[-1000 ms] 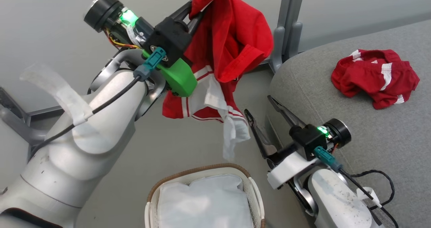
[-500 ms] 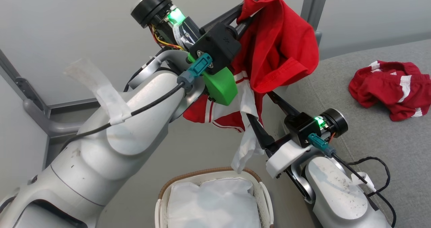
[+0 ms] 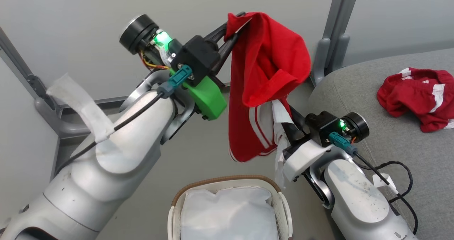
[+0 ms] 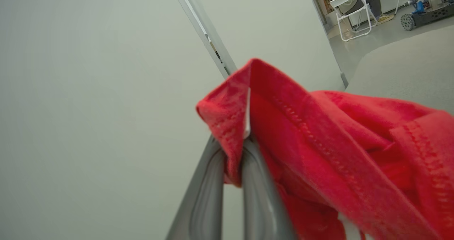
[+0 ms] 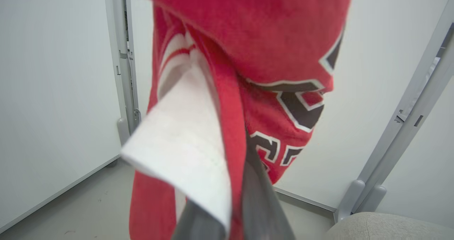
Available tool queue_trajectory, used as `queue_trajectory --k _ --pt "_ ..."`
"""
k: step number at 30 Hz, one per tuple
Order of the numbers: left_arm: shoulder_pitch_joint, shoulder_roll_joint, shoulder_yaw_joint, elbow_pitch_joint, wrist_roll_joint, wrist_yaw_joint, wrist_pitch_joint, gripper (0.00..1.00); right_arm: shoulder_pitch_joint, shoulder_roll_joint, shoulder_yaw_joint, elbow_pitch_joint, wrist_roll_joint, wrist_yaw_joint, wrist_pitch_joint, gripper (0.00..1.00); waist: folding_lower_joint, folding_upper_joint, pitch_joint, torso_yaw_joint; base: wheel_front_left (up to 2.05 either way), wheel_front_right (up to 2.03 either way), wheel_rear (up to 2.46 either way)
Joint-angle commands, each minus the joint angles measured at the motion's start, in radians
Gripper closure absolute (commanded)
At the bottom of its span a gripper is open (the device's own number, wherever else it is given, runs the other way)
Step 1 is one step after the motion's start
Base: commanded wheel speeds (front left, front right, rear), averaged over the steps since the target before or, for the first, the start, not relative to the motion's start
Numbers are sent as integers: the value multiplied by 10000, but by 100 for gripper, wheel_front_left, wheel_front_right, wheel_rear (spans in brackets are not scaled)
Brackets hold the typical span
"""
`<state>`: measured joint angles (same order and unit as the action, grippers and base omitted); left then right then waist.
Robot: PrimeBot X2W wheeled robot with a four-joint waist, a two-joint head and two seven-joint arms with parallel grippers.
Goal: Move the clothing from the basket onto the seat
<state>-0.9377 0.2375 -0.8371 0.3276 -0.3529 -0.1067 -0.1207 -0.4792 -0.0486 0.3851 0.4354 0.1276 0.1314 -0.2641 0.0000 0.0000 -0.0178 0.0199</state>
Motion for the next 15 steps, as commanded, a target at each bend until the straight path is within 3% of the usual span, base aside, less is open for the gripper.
queue_trajectory --k 1,8,9,11,12,15 --pt "289 104 93 99 -103 77 -108 100 168 -35 -54 -70 32 -14 -5 100 0 0 14 -15 0 0 0" --pt "1622 385 460 1032 -749 398 -840 100 462 -35 -289 -385 59 -14 -5 100 0 0 87 -156 0 0 0" --pt "1800 390 496 1168 -818 454 -941 83 493 -35 -317 -448 50 -14 -5 100 0 0 90 -178 0 0 0" --pt "2215 356 579 1430 -979 539 -1142 24 575 -35 -396 -586 53 -14 -5 100 0 0 101 -228 0 0 0" --pt "2452 308 639 1554 -1061 587 -1229 0 642 -35 -438 -651 47 -14 -5 100 0 0 106 -246 0 0 0" --pt "3080 137 836 1786 -1233 656 -1388 0 795 -35 -548 -802 -23 -14 -5 100 0 0 129 -288 0 0 0"
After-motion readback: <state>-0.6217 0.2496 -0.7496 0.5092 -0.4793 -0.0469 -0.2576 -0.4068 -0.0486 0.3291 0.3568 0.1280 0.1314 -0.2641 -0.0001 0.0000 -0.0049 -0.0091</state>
